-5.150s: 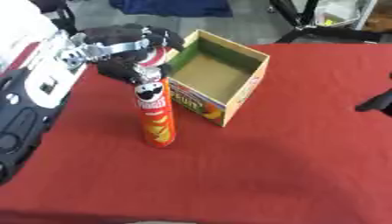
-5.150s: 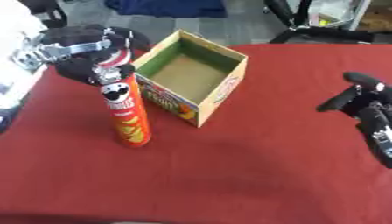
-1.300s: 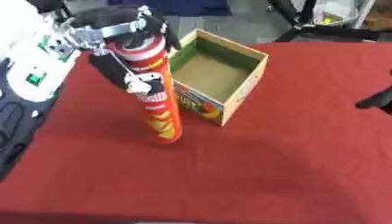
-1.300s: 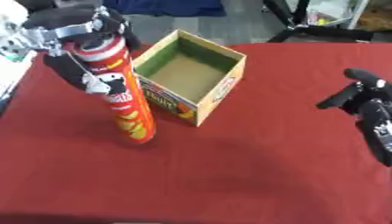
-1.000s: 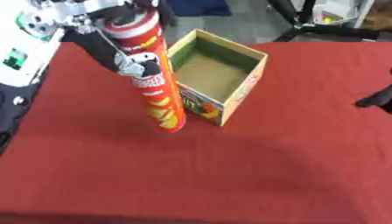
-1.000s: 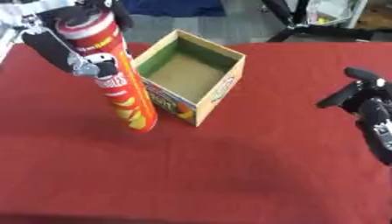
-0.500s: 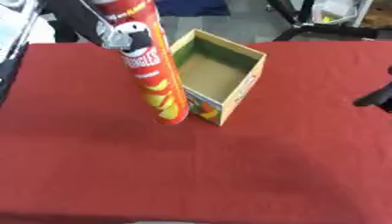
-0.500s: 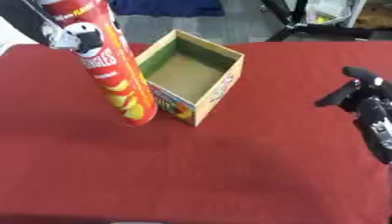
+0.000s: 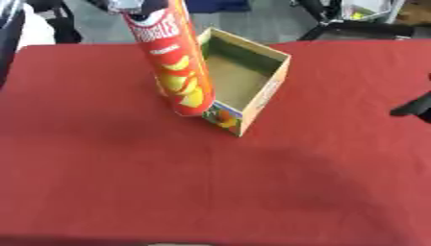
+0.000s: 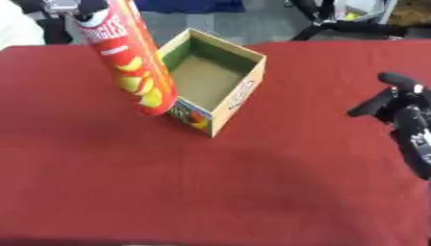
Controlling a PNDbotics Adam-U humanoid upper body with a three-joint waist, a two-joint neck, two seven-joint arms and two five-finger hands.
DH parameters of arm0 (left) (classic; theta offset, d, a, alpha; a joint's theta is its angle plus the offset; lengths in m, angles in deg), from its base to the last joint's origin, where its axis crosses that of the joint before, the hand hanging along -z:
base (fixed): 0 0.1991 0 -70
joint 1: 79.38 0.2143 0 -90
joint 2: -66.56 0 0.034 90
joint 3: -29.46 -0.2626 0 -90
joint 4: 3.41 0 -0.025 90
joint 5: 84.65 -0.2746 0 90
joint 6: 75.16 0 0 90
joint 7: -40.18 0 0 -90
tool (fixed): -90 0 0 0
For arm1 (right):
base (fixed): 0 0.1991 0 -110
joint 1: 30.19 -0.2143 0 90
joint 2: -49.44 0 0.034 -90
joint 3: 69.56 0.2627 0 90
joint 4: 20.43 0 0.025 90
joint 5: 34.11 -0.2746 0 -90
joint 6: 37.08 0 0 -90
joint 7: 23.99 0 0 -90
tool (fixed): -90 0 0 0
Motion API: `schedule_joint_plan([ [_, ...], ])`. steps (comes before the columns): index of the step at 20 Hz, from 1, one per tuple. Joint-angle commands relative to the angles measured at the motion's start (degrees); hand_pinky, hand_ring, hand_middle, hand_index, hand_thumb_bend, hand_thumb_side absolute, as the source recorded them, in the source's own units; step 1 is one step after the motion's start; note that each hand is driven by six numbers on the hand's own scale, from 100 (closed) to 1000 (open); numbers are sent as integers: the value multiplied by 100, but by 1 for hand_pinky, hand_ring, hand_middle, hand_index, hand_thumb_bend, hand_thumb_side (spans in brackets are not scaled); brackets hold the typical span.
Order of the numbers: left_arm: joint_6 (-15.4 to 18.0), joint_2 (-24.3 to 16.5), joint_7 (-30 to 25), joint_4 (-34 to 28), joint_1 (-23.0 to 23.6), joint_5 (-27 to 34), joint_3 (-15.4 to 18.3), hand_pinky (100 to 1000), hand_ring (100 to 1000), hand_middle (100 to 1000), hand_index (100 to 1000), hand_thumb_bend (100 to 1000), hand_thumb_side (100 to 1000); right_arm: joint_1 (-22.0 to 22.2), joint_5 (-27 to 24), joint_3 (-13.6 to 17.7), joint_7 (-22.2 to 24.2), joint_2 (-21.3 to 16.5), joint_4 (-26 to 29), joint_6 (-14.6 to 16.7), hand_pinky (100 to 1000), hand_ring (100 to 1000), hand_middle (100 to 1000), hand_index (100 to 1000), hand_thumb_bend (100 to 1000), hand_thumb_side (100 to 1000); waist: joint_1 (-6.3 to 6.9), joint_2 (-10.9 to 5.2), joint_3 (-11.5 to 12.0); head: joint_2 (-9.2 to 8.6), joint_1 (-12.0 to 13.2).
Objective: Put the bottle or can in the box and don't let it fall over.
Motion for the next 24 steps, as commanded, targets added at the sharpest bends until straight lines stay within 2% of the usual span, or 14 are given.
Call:
schedule_joint_plan([
  [1, 228, -9, 80, 141, -256, -201, 178, 100, 367, 384, 201, 165, 100, -94, -3, 25, 6, -154, 133, -41, 689, 629, 545, 885, 100, 524, 4, -27, -35, -124, 76],
  [4, 270, 27, 356, 298, -358, -305, 260, 100, 364, 383, 201, 210, 100, -180, -3, 19, 25, -143, 133, -74, 688, 628, 545, 885, 100, 525, 10, 54, -107, -199, 126],
  [6, 299, 64, 543, 388, -410, -332, 298, 100, 360, 381, 204, 176, 100, -242, -7, 12, 40, -134, 133, -98, 688, 628, 545, 886, 100, 525, 12, 110, -167, -265, 175],
  [9, 377, 84, 802, 509, -463, -422, 278, 100, 361, 384, 206, 212, 100, -332, -22, 0, 62, -127, 133, -134, 687, 628, 545, 886, 100, 526, 17, 184, -255, -361, 256],
  [16, 625, 52, 1304, 798, -511, -852, 361, 100, 360, 385, 206, 269, 100, -558, -82, -41, 139, -106, 133, -186, 686, 627, 544, 886, 100, 526, 17, 391, -514, -662, 447],
  [19, 757, 60, 1475, 909, -519, -1038, 391, 100, 358, 385, 205, 259, 100, -633, -71, -40, 177, -68, 133, -199, 685, 627, 543, 887, 100, 527, 23, 490, -629, -784, 503],
  [20, 802, 70, 1515, 936, -524, -1082, 394, 100, 355, 383, 205, 212, 100, -651, -47, -37, 193, -44, 133, -208, 685, 626, 542, 887, 100, 527, 16, 530, -655, -813, 515],
  [22, 877, 95, 1575, 990, -510, -1145, 402, 100, 355, 385, 204, 229, 100, -693, -6, -48, 226, -12, 133, -214, 685, 627, 542, 887, 100, 527, 6, 589, -702, -872, 556],
  [24, 945, 112, 1639, 1071, -484, -1241, 418, 100, 355, 385, 204, 194, 100, -755, -14, -74, 253, -7, 133, -209, 685, 627, 542, 887, 100, 527, 8, 641, -774, -926, 624],
])
